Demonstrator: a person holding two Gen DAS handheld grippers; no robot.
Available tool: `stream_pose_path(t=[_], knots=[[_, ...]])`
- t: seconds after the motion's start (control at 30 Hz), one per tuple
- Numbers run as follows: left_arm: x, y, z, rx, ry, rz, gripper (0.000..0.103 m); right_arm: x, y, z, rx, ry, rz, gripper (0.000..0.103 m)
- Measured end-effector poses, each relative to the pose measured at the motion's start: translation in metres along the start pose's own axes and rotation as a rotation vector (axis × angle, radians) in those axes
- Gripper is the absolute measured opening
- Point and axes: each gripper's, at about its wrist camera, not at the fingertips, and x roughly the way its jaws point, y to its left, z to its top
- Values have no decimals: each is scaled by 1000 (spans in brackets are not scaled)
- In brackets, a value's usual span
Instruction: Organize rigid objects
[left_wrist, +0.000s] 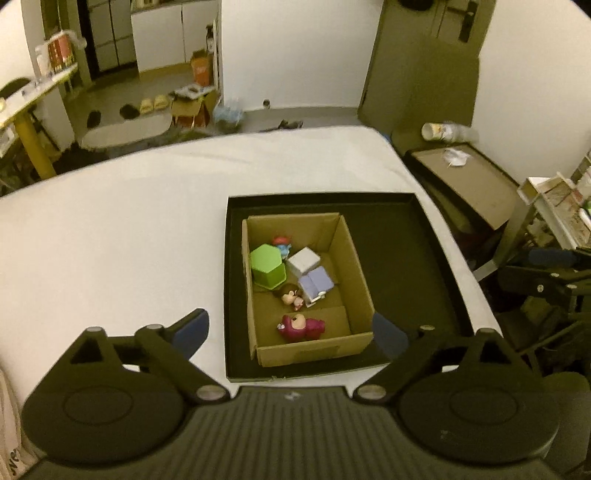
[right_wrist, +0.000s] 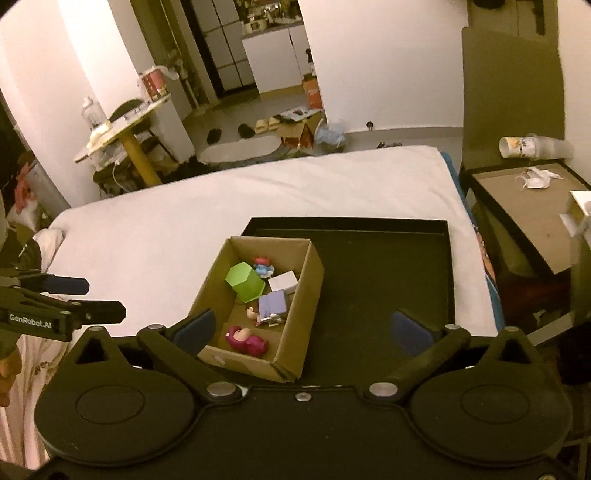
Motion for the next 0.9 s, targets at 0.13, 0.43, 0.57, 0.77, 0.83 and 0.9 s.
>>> stream_pose_path(t=[0.13, 0.43, 0.57, 0.77, 0.83, 0.9], knots=[[-20, -5, -7, 15, -46, -15, 99, -21, 5, -6, 1, -45, 1, 103], [-62, -19, -32, 49, -154, 1, 103, -58, 14, -20, -22, -114, 2, 103], [-82, -25, -43, 59, -199, -6, 103, -75, 19, -29, -29, -147, -20, 103], [-100, -31, -58, 36, -248, -36, 103, -94, 25, -42, -27, -172, 2, 103], [-103, -35, -61, 41, -259, -34, 103, -99, 26, -46, -22, -179, 2, 103], [-108, -38, -66, 38, -267, -33, 103, -102, 27, -49, -17, -179, -2, 103]])
